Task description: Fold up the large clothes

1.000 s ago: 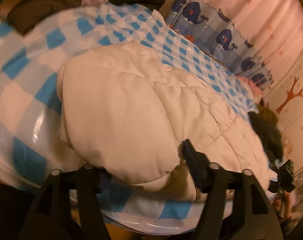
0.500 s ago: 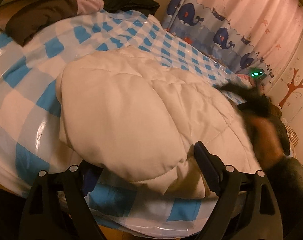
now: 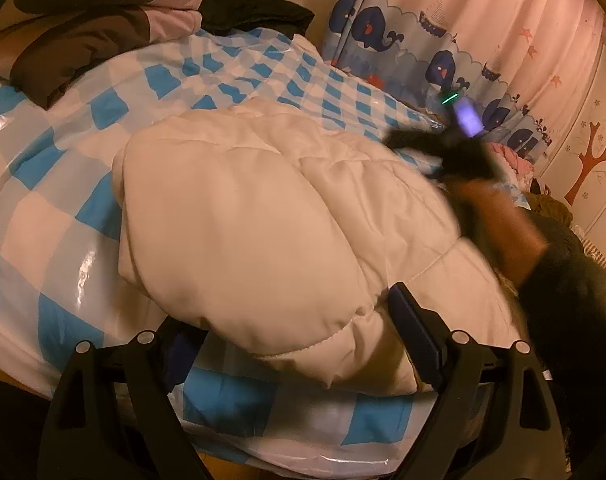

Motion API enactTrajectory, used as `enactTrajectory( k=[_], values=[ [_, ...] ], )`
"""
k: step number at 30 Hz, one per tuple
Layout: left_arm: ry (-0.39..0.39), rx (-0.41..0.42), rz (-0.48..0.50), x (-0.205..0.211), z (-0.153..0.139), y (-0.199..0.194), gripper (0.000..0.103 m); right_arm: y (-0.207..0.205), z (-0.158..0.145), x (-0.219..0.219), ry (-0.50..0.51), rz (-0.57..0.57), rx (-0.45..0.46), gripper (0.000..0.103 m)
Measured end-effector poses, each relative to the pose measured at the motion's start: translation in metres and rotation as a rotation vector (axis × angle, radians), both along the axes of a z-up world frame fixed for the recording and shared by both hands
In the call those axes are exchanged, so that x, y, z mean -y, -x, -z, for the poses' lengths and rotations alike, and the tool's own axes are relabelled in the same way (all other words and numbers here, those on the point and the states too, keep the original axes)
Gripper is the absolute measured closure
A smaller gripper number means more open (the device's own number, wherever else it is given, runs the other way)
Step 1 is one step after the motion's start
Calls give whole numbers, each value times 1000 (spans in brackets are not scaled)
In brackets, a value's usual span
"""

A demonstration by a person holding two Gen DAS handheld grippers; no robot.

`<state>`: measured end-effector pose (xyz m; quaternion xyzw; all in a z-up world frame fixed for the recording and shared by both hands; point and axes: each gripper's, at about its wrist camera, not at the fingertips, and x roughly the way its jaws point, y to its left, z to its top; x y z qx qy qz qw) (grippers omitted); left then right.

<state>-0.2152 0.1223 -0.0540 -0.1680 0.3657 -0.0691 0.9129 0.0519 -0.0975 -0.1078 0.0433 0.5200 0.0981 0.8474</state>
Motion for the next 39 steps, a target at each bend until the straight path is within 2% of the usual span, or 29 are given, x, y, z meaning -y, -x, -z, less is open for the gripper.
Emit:
enactTrajectory(
  k=[3,5,7,9,12,15,16,18,19,21,22,25,28,29,31,33,35,36,37,38,39],
  values=[
    [-38,10,3,5,-2,2,20,1,3,5,-22,6,1,11],
    [-34,3,-2,5,0,2,20,-1,-2,12,-60,9,-25,11],
    [-27,-3,-4,3,0,1,20,5,-15,20,-111,19,-26,11],
    [-24,-4,-5,3,1,1,20,19,-35,27,-131,4,19,11],
    [-25,-3,-5,2,1,1,20,31,-58,41,-67,2,82,11],
    [-27,-3,-6,3,1,1,19,33,-78,88,24,106,140,11],
    [-27,-3,-6,2,1,1,19,32,-80,115,72,177,160,11],
    [-33,-2,-7,4,1,2,19,31,-67,150,136,269,160,9],
    [-33,-1,-7,4,1,2,19,27,-42,175,135,333,100,9],
    [-40,9,6,7,0,2,19,19,6,212,-30,399,-72,8],
    [-50,16,9,9,-1,3,19,19,7,221,-92,418,-71,9],
    [-74,15,0,11,-1,4,19,22,-20,219,-137,396,-18,9],
    [-50,5,1,7,0,3,18,51,-64,194,-187,312,132,9],
    [-34,1,4,6,1,3,18,67,-80,175,-204,243,179,9],
    [66,-27,19,-6,6,-1,18,102,-100,127,-212,62,230,9],
    [241,-71,15,-26,15,-6,18,137,-102,76,-163,-130,236,8],
    [392,-97,-30,-49,26,-7,18,163,-83,41,-94,-236,213,7],
    [437,-104,-48,-57,32,-7,18,166,-53,21,-10,-285,127,7],
    [481,-110,-56,-64,37,-7,17,172,-40,16,18,-302,128,6],
    [529,-120,-59,-70,42,-8,17,173,-38,20,-1,-297,144,6],
    [535,-121,-62,-70,45,-7,17,171,-40,22,-21,-287,125,6]
  ],
)
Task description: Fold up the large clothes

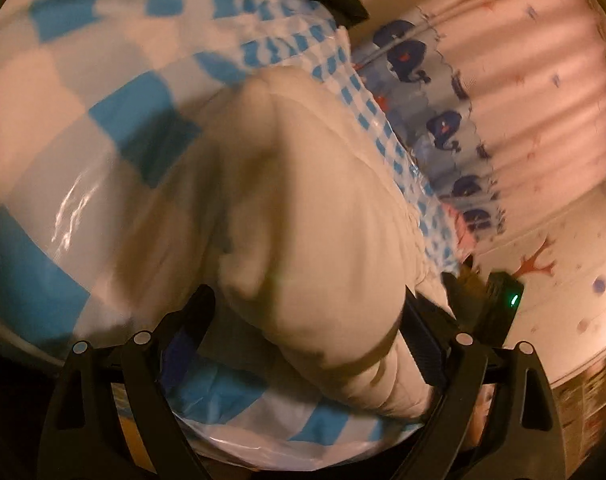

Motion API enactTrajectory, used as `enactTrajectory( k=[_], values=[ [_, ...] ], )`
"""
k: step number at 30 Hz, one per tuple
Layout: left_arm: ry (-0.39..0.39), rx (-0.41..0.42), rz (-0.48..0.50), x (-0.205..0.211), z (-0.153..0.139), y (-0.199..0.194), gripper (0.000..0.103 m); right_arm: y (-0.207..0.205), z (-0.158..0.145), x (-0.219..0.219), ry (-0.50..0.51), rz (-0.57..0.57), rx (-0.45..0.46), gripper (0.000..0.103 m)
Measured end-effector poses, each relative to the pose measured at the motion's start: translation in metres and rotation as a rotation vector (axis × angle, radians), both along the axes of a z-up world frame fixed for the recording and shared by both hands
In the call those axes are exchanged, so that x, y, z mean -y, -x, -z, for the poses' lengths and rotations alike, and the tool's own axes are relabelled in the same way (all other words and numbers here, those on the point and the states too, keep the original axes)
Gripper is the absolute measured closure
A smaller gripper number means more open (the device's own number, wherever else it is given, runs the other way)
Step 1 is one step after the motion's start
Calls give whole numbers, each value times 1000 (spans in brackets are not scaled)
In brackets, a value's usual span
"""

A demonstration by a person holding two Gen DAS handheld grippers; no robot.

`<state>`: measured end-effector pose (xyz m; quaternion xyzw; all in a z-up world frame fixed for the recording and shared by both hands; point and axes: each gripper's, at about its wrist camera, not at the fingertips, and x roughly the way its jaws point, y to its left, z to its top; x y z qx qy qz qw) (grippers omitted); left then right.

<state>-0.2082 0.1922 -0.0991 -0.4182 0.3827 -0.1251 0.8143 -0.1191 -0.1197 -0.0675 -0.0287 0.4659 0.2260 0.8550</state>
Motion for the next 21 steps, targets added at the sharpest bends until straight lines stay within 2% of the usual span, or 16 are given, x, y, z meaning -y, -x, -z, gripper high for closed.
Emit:
enactTrajectory(
  k=[1,2,4,5,8,9,11,13,15,16,17,18,19,20,21],
  values=[
    [-9,6,-6,0,0,1,17,-1,-11,6,-28,35,-16,6],
    [-42,23,-18,1,-2,4,17,6,-22,8,-59,50,10,6],
    [-73,45,-29,0,-5,5,17,32,-44,0,-90,-29,111,6],
    [-66,48,-40,-3,-5,4,17,42,-44,-11,-62,-58,125,6],
    [-18,28,-57,-9,1,-2,16,54,0,-35,136,-137,17,6],
    [-9,17,-68,-9,4,-5,16,55,1,-33,120,-146,29,6],
    [-10,22,-79,-12,3,-6,16,53,-19,-13,23,-106,-3,7],
    [-11,17,-70,-15,3,-7,16,66,-52,28,-69,-3,92,7],
    [11,9,-62,-15,5,-10,16,72,-65,70,-70,109,119,7],
    [20,4,-62,-16,6,-12,16,73,-67,104,-81,198,121,7],
    [27,-3,-65,-16,7,-14,16,74,-63,135,-100,279,92,7],
    [33,-7,-67,-16,7,-16,16,67,-49,163,-109,345,23,7],
    [40,-12,-69,-16,6,-20,16,57,-15,189,-93,370,-152,7],
    [52,-4,-63,-15,4,-23,16,52,3,202,-140,333,-226,7],
    [55,2,-58,-13,1,-25,16,53,5,214,-202,331,-229,7]
  ],
)
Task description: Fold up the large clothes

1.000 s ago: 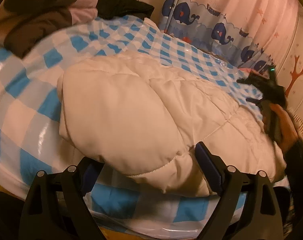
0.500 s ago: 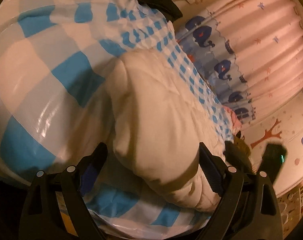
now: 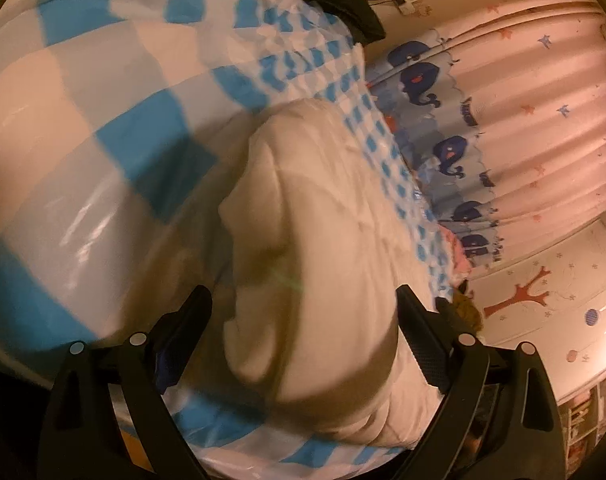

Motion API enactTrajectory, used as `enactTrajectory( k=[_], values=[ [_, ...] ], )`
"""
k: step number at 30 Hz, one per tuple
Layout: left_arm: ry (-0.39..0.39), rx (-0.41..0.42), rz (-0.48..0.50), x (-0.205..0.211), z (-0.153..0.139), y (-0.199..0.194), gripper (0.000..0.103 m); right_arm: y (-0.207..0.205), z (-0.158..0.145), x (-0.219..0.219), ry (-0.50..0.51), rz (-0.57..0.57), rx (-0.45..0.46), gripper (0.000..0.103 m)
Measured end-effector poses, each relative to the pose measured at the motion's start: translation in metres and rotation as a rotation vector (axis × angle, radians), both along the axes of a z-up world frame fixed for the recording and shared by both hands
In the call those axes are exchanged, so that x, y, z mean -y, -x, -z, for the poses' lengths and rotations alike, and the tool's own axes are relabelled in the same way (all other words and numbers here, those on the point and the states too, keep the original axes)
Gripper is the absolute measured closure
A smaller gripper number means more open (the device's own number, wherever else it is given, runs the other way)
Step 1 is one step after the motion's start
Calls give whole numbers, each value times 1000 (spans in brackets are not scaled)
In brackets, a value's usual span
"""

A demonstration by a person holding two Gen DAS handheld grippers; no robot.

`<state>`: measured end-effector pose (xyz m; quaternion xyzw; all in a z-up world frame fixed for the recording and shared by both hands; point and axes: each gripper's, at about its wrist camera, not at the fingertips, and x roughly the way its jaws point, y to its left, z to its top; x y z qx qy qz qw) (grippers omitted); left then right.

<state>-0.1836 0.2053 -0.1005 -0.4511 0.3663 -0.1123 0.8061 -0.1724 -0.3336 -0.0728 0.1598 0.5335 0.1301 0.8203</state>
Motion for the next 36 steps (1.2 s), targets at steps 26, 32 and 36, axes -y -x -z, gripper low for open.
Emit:
enactTrajectory(
  k=[26,32,36],
  values=[
    [79,40,12,-58,-19,16,14,-21,-24,-299,71,-363,329,7],
    [223,78,67,-47,-19,5,14,-37,-25,-279,-132,-280,230,7],
    [365,131,82,-48,-16,4,14,-37,-26,-256,-249,-227,190,7]
  ],
)
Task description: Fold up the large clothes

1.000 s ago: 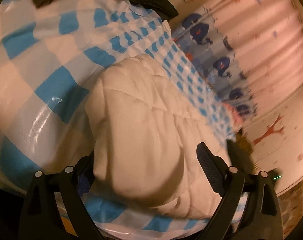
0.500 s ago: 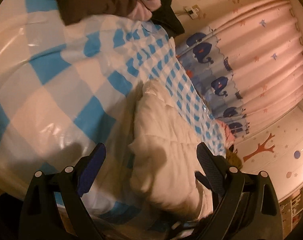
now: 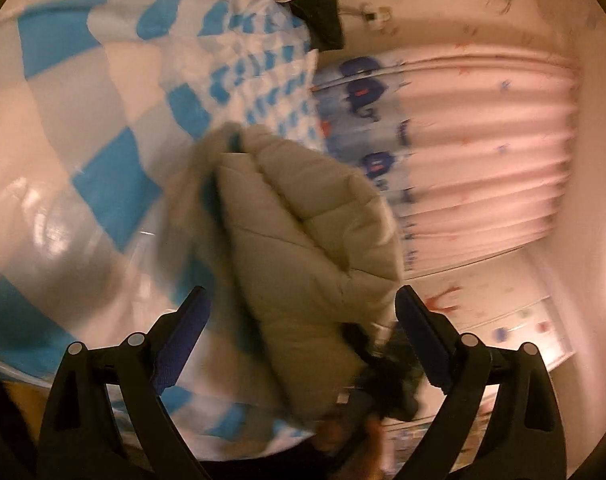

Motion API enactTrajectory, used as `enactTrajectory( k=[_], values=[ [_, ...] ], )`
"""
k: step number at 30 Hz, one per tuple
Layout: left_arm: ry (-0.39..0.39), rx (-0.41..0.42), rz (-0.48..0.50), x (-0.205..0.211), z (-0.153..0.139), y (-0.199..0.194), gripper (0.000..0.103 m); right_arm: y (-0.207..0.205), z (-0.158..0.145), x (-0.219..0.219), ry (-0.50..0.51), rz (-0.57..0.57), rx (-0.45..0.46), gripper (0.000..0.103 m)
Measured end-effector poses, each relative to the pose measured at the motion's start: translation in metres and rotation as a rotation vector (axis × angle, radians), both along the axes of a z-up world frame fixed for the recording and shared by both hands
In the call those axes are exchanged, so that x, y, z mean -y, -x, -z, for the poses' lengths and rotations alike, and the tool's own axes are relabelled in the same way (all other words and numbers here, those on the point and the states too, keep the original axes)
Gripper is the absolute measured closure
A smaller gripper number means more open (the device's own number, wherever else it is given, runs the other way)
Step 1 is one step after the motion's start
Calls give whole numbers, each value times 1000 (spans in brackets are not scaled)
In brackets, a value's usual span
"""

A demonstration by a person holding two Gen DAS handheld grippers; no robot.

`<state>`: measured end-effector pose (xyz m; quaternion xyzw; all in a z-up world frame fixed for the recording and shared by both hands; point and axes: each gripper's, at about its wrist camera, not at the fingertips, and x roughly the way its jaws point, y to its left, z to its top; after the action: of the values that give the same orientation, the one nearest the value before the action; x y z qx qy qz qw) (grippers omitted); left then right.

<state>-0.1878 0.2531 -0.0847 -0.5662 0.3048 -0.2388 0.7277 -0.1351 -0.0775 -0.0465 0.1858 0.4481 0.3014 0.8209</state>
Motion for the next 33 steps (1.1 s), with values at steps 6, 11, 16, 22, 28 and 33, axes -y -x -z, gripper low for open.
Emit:
enactTrajectory(
  k=[6,11,16,22,28,33],
  values=[
    [-62,51,108,39,-15,-16,13,2,4,-7,28,-16,17,7],
    [-220,27,136,84,-22,-38,13,12,7,-28,174,-73,76,7],
    [-270,-170,24,78,-1,-47,12,32,3,-38,282,-193,146,7],
    [-219,-195,56,79,17,-64,9,35,-22,11,169,-108,215,7],
    [-233,-210,59,85,25,-85,14,35,-46,89,172,165,265,7],
    [-334,-85,86,95,3,-71,63,-2,38,114,430,184,24,6]
  ],
)
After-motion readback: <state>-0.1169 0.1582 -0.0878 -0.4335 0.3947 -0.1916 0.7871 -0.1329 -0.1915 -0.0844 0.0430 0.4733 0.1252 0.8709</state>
